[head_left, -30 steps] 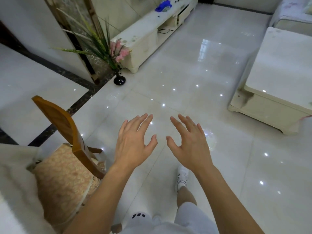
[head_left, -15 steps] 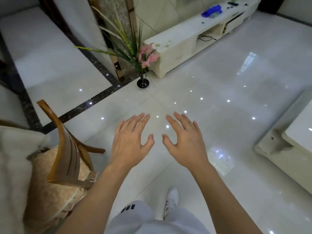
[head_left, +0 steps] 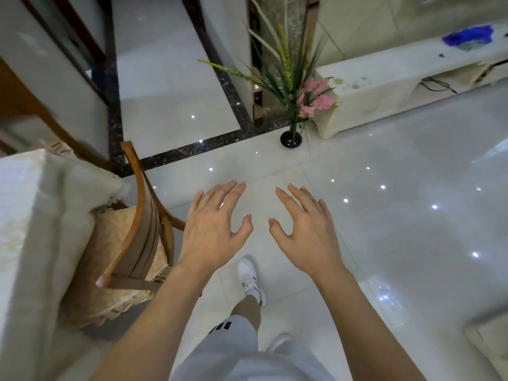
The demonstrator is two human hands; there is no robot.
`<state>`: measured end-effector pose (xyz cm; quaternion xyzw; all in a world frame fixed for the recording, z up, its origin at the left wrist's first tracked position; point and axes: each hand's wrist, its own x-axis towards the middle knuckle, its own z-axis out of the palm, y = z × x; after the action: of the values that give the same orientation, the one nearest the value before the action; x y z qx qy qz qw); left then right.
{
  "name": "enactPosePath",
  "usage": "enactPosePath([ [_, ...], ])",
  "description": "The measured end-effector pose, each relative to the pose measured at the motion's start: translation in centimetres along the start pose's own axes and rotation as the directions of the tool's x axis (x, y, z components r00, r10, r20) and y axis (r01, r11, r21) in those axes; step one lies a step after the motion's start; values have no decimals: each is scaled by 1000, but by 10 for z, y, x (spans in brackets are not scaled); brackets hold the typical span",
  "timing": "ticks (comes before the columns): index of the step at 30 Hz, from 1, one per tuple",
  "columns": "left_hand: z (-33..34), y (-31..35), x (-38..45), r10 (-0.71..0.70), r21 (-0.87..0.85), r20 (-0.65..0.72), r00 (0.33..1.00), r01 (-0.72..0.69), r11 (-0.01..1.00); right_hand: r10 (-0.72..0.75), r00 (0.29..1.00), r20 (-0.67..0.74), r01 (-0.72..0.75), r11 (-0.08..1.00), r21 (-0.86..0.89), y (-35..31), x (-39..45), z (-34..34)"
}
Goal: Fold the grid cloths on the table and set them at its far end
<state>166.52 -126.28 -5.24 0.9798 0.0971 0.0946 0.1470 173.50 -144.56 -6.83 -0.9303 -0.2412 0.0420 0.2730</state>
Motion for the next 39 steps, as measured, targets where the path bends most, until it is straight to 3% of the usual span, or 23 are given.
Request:
enactPosePath([
  [15,-16,-177,164,-297,-10,-172,939,300,954,-273,944,185,282,959,-27,-95,273,76],
  [30,-38,-295,243,-533,25,-242,811,554,832,-528,792,305,528,844,89,-187,434,159],
  [39,-38,-357,346,-692,31,-309,653,734,678,-675,648,354,653,731,197,-222,591,201],
])
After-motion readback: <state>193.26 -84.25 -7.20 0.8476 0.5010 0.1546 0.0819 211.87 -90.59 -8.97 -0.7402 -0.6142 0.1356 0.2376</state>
